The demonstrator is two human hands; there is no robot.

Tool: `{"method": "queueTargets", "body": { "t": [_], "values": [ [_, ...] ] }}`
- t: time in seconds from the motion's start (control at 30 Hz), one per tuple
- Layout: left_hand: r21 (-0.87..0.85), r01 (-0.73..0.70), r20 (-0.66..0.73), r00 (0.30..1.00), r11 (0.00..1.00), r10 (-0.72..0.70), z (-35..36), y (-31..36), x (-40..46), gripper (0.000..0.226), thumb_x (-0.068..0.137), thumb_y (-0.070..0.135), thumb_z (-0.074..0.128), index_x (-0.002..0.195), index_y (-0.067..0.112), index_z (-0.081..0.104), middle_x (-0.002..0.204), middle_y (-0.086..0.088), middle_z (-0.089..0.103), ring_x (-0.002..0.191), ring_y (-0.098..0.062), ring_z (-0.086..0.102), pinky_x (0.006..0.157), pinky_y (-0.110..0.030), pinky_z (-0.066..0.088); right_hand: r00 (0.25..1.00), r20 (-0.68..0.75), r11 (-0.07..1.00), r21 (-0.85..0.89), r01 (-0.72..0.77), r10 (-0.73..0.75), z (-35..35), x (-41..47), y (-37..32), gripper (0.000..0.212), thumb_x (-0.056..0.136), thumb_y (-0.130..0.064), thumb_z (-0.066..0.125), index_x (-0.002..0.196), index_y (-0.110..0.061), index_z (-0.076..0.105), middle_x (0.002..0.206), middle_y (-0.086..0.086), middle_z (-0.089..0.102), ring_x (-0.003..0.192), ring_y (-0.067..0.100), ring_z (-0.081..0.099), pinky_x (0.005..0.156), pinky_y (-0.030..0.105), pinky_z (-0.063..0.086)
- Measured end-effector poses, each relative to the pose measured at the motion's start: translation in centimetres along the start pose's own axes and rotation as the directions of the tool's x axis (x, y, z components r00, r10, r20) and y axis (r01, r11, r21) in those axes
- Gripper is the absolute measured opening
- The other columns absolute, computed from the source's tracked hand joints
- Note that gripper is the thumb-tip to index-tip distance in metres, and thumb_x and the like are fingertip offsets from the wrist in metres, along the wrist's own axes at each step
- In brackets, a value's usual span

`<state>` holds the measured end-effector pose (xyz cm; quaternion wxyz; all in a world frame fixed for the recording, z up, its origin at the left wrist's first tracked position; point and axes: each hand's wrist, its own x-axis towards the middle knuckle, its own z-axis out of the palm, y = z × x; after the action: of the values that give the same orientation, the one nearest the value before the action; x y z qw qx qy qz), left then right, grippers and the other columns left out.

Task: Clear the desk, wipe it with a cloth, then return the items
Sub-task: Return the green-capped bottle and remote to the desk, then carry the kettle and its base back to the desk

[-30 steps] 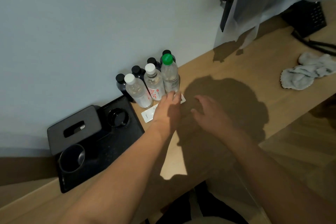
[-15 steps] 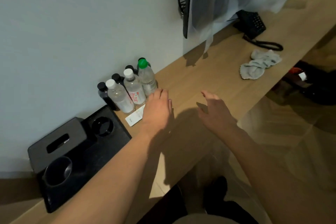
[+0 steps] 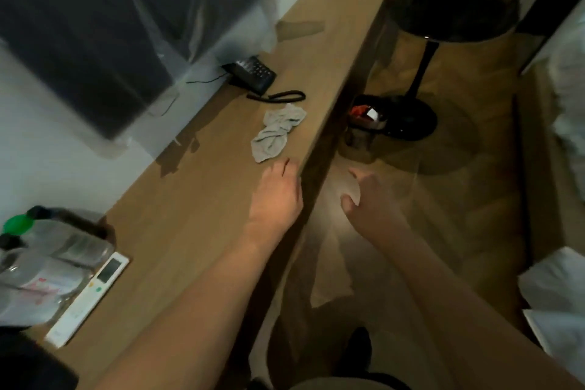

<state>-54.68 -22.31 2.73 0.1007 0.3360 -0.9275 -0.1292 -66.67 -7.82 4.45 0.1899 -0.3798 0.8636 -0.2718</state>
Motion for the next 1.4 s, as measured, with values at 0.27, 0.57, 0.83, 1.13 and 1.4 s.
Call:
{"method": "queueTargets", "body": {
  "t": [0.27,0.57,0.83,1.13,1.4],
  "values": [
    [0.053,-0.223,-0.021,0.974,0.973,0.224,5.2,15.9,9.5,0.043,0.105,0.028,0.045,0.146,0.016,0.048,0.147,-0.005,0.049,0.135,-0.023,0.046,0.115,-0.036,0.036,0.976,-0.147,0.983,0.105,-0.148,0.163,-10.6,3.0,12.8,0.059,0.093,-0.025,0.058,0.148,-0.020,0.038,0.151,0.005,0.039,0.135,0.024,0.042,0.112,0.037,0.037],
    [-0.019,-0.331,-0.002,0.944,0.944,0.331,10.0,24.7,19.1,0.042,0.105,0.030,0.047,0.145,0.015,0.047,0.146,-0.005,0.049,0.136,-0.022,0.045,0.111,-0.036,0.043,0.960,-0.179,0.976,0.050,-0.211,0.216,-16.7,8.5,20.6,0.055,0.098,-0.027,0.054,0.150,-0.017,0.035,0.152,0.003,0.038,0.137,0.020,0.040,0.111,0.031,0.032],
    [-0.095,-0.350,-0.041,0.937,0.932,0.347,14.9,30.1,33.7,0.041,0.105,0.031,0.045,0.142,0.014,0.050,0.142,-0.005,0.052,0.132,-0.020,0.049,0.108,-0.034,0.047,0.947,-0.198,0.968,0.060,-0.244,0.251,-23.3,21.4,27.0,0.056,0.097,-0.026,0.053,0.149,-0.018,0.036,0.150,0.003,0.039,0.138,0.022,0.039,0.114,0.039,0.035],
    [-0.155,-0.353,-0.069,0.935,0.923,0.347,17.1,36.2,50.1,0.037,0.104,0.029,0.048,0.136,0.011,0.056,0.133,-0.007,0.058,0.121,-0.021,0.056,0.099,-0.034,0.052,0.931,-0.244,0.962,0.069,-0.264,0.273,-30.8,35.0,32.0,0.053,0.098,-0.025,0.054,0.148,-0.020,0.037,0.150,0.000,0.040,0.138,0.019,0.039,0.113,0.037,0.035],
    [-0.168,-0.323,0.006,0.945,0.931,0.328,22.1,40.5,60.8,0.038,0.105,0.026,0.049,0.140,0.011,0.053,0.138,-0.006,0.054,0.128,-0.020,0.052,0.105,-0.036,0.049,0.947,-0.186,0.965,0.077,-0.252,0.263,-34.8,46.7,38.5,0.055,0.097,-0.024,0.058,0.148,-0.018,0.038,0.148,0.001,0.043,0.135,0.014,0.042,0.104,0.022,0.030]
  ]
}}
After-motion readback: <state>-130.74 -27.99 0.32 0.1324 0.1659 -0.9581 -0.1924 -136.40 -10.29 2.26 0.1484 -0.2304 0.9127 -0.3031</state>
